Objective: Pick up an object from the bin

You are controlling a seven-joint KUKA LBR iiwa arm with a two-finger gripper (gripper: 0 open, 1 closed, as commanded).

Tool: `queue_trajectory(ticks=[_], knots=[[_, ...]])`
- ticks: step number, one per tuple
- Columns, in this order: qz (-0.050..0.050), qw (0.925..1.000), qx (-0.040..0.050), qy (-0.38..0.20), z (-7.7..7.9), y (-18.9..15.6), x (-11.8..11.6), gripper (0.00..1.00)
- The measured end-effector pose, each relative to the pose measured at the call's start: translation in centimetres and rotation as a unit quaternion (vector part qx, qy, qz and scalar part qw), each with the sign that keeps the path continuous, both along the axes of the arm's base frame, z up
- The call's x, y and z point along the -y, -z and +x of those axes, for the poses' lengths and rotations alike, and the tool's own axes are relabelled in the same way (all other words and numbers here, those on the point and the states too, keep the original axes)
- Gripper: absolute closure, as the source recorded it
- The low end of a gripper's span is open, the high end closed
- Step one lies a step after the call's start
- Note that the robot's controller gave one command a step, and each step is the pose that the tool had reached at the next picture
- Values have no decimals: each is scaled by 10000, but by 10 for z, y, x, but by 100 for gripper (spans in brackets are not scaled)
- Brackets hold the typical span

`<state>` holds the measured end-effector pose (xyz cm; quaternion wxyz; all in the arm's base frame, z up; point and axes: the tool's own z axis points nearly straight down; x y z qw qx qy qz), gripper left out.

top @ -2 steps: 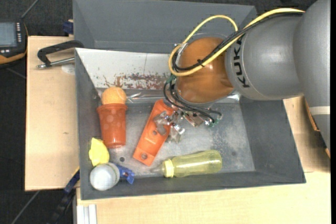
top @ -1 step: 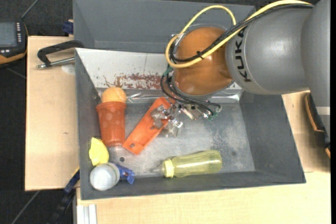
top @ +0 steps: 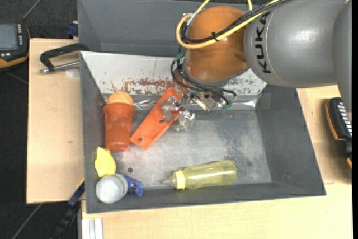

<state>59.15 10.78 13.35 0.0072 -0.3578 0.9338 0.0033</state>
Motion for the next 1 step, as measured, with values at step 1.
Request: queue_trajectory(ticks=[1], knots=[[2,10000,-15,-12,-12,-4,-2,100]])
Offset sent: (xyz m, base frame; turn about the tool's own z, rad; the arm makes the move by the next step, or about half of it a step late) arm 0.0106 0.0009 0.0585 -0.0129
